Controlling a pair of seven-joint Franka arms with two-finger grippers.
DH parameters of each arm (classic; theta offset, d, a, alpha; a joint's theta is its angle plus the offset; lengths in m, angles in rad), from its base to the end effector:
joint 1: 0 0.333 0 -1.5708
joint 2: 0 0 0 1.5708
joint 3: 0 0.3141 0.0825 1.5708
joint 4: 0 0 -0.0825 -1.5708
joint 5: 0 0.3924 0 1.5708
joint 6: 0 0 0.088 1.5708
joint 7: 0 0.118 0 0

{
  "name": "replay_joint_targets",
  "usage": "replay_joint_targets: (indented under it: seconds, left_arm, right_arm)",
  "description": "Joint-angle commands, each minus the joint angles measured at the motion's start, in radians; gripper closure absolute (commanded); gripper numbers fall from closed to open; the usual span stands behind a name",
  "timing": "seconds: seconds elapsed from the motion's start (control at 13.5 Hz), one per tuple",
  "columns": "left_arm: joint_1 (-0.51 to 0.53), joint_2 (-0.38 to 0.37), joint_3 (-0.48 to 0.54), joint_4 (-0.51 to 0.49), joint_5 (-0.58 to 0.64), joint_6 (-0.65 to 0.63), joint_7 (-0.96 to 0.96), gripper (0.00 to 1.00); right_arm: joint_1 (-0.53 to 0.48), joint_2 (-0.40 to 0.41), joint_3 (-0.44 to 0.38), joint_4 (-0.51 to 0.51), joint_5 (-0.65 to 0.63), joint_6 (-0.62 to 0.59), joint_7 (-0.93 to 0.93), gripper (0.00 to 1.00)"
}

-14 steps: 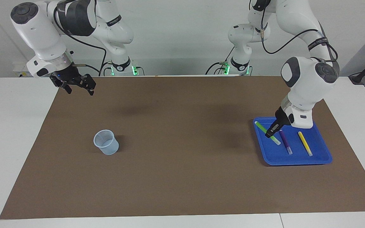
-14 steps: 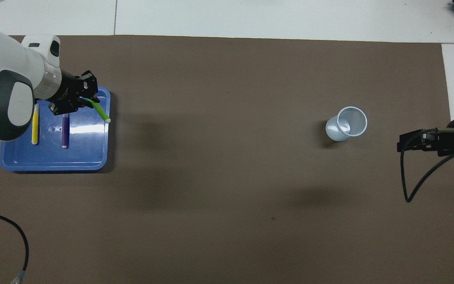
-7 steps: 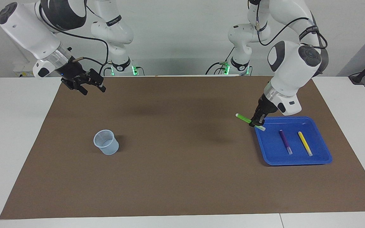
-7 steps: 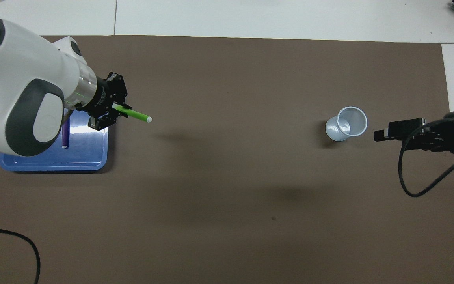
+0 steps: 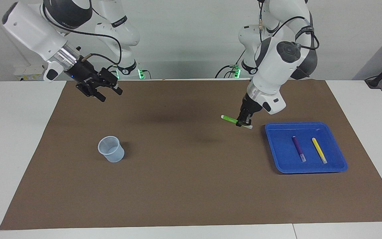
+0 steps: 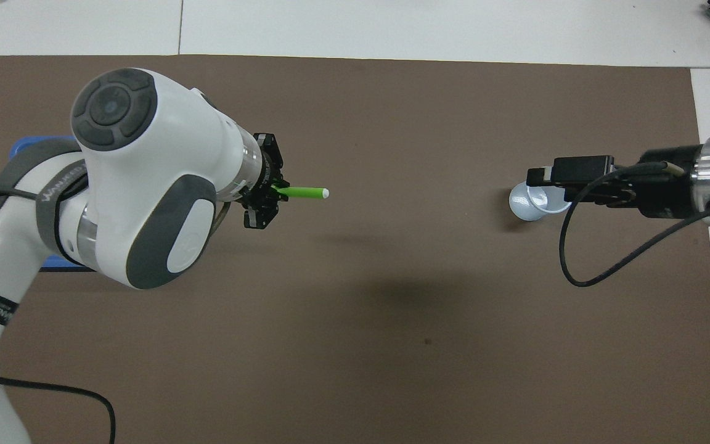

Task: Transfer and insert pens with both arms
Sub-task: 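Carry the green pen toward the right gripper while the right gripper approaches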

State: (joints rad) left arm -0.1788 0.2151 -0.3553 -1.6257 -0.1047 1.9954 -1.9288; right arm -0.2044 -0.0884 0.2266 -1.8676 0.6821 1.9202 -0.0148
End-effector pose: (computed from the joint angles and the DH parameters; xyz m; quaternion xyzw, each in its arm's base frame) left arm 0.5653 -0.3226 0.5030 0.7452 0.6560 -0.0533 0.1071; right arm 0.5621 0.0675 0.5636 -0.9448 0.0747 -0.0652 0.3123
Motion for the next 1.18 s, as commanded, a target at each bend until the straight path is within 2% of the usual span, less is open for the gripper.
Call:
replay_joint_targets:
  seconds: [0.0, 0.3, 0.37, 0.59, 0.74, 0.96, 1.11]
  left_arm:
    - [-0.074, -0.008, 0.013, -0.003, -0.012, 0.106, -0.194, 1.0]
    - [-0.169, -0.013, 0.024, 0.0, -0.01, 0.274, -0.473, 1.0]
    - [-0.163, -0.013, 0.027, 0.015, 0.0, 0.302, -0.539, 1.0]
    - [-0.169, -0.02, 0.027, 0.015, 0.0, 0.303, -0.546, 1.0]
    - [-0.172, -0.019, 0.021, 0.015, 0.002, 0.331, -0.55, 1.0]
    - [-0.238, -0.02, 0.021, -0.046, 0.0, 0.521, -0.552, 1.0]
    - [-0.26, -0.013, 0.021, -0.052, 0.0, 0.537, -0.552, 1.0]
  right_arm:
    - [0.032, 0.019, 0.0, -0.013, 0.033, 0.054, -0.022, 0.0]
    - [0.097, 0.053, 0.0, -0.015, 0.033, 0.157, -0.022, 0.0]
    - [0.108, 0.055, 0.0, -0.013, 0.033, 0.158, -0.022, 0.0]
    - [0.109, 0.055, 0.0, -0.004, 0.034, 0.137, -0.025, 0.0]
    - [0.105, 0.049, 0.0, 0.022, 0.024, 0.058, -0.025, 0.0]
    - [0.094, 0.042, -0.007, 0.082, 0.016, -0.044, -0.019, 0.0]
    - [0.102, 0.026, -0.006, 0.085, 0.011, -0.043, -0.017, 0.0]
